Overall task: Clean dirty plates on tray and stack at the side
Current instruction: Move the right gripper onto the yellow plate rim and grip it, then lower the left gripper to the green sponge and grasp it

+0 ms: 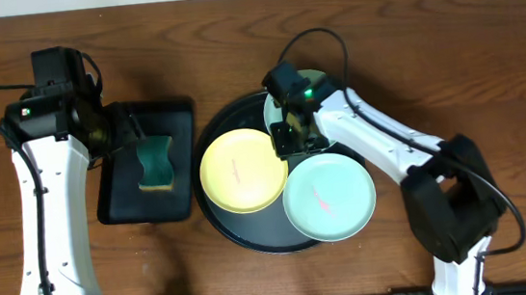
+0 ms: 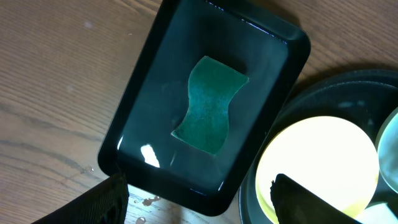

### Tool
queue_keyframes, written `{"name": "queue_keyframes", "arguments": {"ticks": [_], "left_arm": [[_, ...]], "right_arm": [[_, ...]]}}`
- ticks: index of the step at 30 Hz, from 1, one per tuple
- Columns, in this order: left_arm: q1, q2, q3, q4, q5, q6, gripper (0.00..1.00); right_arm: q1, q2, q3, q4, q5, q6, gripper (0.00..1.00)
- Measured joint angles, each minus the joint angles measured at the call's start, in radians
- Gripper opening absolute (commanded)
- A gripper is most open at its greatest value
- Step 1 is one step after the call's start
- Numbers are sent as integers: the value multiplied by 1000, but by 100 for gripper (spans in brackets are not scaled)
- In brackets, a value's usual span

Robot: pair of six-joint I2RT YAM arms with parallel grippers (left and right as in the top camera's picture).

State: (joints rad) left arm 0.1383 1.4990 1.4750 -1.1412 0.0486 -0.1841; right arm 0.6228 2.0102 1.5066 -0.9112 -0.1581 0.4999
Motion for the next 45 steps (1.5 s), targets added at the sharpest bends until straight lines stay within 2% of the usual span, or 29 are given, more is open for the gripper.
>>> {"name": "queue_keyframes", "arguments": {"ticks": [16, 17, 20, 24, 27, 35, 41, 45], "left_arm": [[0, 18, 0, 1, 0, 0, 74], [0, 26, 0, 1, 0, 0, 74], [0, 50, 0, 0, 0, 0, 74], [0, 82, 0, 0, 0, 0, 74], [0, 105, 0, 3, -1, 0, 72], [0, 178, 0, 0, -3, -2, 56], [0, 278, -13, 23, -3, 11, 53], [0, 342, -39, 94, 10, 76, 52]], "right_arm": [[40, 67, 0, 44, 10, 16, 24], [40, 68, 0, 46, 10, 16, 23], [40, 77, 0, 67, 13, 19, 8], [40, 95, 1, 87, 9, 21, 1], [40, 104, 3, 87, 2, 24, 1], [41, 104, 3, 86, 8, 24, 1], [41, 104, 3, 85, 10, 24, 1], [41, 104, 3, 85, 10, 24, 1]]}}
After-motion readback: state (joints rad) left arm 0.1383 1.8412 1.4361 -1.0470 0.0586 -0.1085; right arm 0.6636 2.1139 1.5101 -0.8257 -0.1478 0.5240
